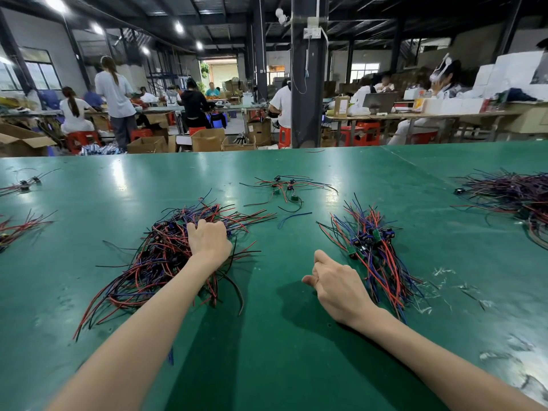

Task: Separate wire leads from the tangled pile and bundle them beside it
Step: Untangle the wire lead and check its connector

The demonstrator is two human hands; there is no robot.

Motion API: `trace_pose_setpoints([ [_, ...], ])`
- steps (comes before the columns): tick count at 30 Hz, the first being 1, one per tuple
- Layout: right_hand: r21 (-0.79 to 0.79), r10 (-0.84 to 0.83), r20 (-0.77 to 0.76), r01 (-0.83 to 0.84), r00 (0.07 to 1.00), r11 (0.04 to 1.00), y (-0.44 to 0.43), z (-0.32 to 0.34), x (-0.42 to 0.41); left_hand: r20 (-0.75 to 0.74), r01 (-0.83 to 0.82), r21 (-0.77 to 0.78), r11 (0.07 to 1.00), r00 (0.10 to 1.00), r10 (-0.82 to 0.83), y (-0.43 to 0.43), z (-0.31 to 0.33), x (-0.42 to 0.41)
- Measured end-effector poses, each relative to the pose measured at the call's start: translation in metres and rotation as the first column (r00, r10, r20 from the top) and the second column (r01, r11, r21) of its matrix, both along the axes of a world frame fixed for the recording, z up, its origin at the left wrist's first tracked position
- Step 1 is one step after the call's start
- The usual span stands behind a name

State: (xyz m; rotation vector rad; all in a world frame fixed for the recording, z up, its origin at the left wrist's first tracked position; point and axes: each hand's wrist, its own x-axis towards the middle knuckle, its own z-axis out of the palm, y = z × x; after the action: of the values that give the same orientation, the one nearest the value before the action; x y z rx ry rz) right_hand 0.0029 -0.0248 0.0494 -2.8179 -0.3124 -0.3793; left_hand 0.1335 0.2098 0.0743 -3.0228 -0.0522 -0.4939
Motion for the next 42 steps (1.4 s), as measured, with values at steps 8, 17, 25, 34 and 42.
trace_pose_setpoints([
  [8, -0.006, 0.026, -0.013, -0.026, 1.0, 1.0, 0.001, 0.0, 0.001, -0.138, -0.057, -0.707, 0.705, 0.989, -0.059, 0.014, 0.023, 0.005],
  [17, 0.001, 0.04, -0.042, -0.04, 0.998, 0.999, 0.001, 0.002, 0.0, -0.326, -0.213, -0.822, 0.528, 0.936, -0.13, 0.029, 0.042, 0.005],
  [25, 0.003, 0.043, -0.046, -0.043, 0.998, 0.999, 0.0, 0.003, -0.001, -0.187, -0.042, -0.118, 0.992, 0.982, 0.019, 0.012, 0.018, -0.007],
  [34, 0.037, 0.051, -0.047, -0.049, 0.998, 0.998, 0.0, 0.003, -0.002, -0.209, -0.199, -0.048, 0.979, 0.96, 0.185, 0.061, 0.015, -0.003],
  [42, 0.033, 0.053, -0.046, -0.052, 0.998, 0.998, 0.002, 0.002, -0.001, -0.1, -0.121, -0.451, 0.884, 0.991, 0.085, 0.053, 0.041, 0.0],
])
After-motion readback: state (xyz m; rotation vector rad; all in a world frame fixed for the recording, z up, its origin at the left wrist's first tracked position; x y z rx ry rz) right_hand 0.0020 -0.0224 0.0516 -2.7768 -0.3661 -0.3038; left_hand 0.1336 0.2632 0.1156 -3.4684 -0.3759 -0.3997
